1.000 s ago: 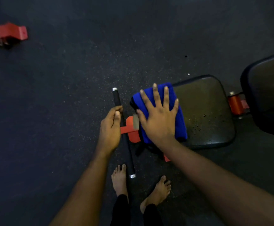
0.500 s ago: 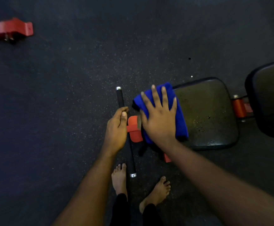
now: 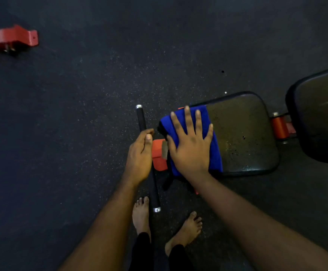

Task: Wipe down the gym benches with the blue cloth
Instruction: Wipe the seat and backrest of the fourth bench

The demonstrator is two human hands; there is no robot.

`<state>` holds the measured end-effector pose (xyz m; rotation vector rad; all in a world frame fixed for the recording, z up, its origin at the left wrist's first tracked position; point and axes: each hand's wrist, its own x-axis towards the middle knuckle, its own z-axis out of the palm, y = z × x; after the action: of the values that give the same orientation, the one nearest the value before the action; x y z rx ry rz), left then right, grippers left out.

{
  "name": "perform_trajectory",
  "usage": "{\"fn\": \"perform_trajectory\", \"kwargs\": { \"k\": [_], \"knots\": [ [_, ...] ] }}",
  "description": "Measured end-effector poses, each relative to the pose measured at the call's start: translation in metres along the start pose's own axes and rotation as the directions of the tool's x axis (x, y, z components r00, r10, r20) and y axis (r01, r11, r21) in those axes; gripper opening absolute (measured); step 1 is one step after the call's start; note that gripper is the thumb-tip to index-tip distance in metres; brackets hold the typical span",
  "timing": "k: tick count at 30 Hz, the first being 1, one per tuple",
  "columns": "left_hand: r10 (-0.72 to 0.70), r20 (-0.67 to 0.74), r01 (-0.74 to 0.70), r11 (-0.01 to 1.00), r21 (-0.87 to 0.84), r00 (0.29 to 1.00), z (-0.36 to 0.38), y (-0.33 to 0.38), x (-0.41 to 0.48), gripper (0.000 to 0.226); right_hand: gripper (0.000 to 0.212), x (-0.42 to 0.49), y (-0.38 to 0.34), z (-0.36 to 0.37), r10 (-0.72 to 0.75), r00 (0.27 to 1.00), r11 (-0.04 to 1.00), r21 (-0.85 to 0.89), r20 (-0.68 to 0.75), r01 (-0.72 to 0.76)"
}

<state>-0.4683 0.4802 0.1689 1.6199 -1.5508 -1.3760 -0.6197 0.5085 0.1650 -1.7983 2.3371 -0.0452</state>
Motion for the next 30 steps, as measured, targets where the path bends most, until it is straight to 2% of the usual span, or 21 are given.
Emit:
{"fn": "perform_trajectory", "kwargs": {
  "k": [4,7,9,11,14,16,19,21,23,25,27,30],
  "knots": [
    [-0.05,0.074,0.058,0.992,-0.114,0.996,0.003,0.005,0.0,0.046,0.069,-0.07,0.018,0.006,-0.009,1.0,1.0,-0.01,0.029,0.009],
    [-0.136,0.182,0.175,0.96,-0.217,0.974,0.009,0.01,0.006,0.056,0.065,-0.03,0.012,0.004,0.001,0.999,1.0,-0.002,0.035,-0.001],
    [-0.149,0.172,0.192,0.943,-0.271,0.974,0.01,0.011,0.01,0.062,0.062,0.023,0.001,-0.001,0.027,0.999,1.0,0.002,0.023,-0.027],
    [-0.183,0.152,0.219,0.936,-0.277,0.971,0.009,0.009,0.013,0.078,0.06,0.065,-0.002,-0.006,0.084,0.995,0.996,-0.004,0.06,-0.084],
    [-0.188,0.148,0.22,0.945,-0.243,0.971,0.006,0.006,0.016,0.09,0.06,0.055,0.002,-0.008,0.071,0.997,0.997,0.003,0.027,-0.071],
    [-0.149,0.136,0.177,0.959,-0.22,0.979,0.007,0.016,0.02,0.086,0.062,0.013,0.01,-0.007,0.035,0.999,0.999,0.024,-0.011,-0.035],
    [-0.09,0.15,0.113,0.982,-0.153,0.984,0.009,0.035,0.031,0.073,0.068,-0.051,0.026,0.0,0.007,1.0,1.0,0.007,0.023,-0.007],
    [-0.062,0.181,0.083,0.99,-0.11,0.981,0.012,0.044,0.045,0.074,0.067,-0.064,0.032,0.004,0.007,0.999,1.0,0.004,0.038,-0.007],
    [-0.042,0.245,0.052,0.998,-0.033,0.969,0.017,0.049,0.062,0.078,0.064,-0.05,0.029,0.005,0.056,0.998,0.998,0.027,0.027,-0.057],
    [-0.055,0.317,0.041,0.998,0.051,0.947,0.025,0.049,0.078,0.07,0.063,-0.025,0.022,0.004,0.15,0.989,0.987,0.054,0.006,-0.15],
    [-0.053,0.287,0.033,0.997,0.073,0.956,0.028,0.048,0.087,0.056,0.063,-0.007,0.016,0.001,0.238,0.971,0.968,0.078,-0.014,-0.237],
    [-0.058,0.217,0.027,0.989,0.143,0.975,0.033,0.048,0.1,0.052,0.066,-0.026,-0.004,0.005,0.372,0.928,0.925,0.102,-0.03,-0.367]
  ]
}}
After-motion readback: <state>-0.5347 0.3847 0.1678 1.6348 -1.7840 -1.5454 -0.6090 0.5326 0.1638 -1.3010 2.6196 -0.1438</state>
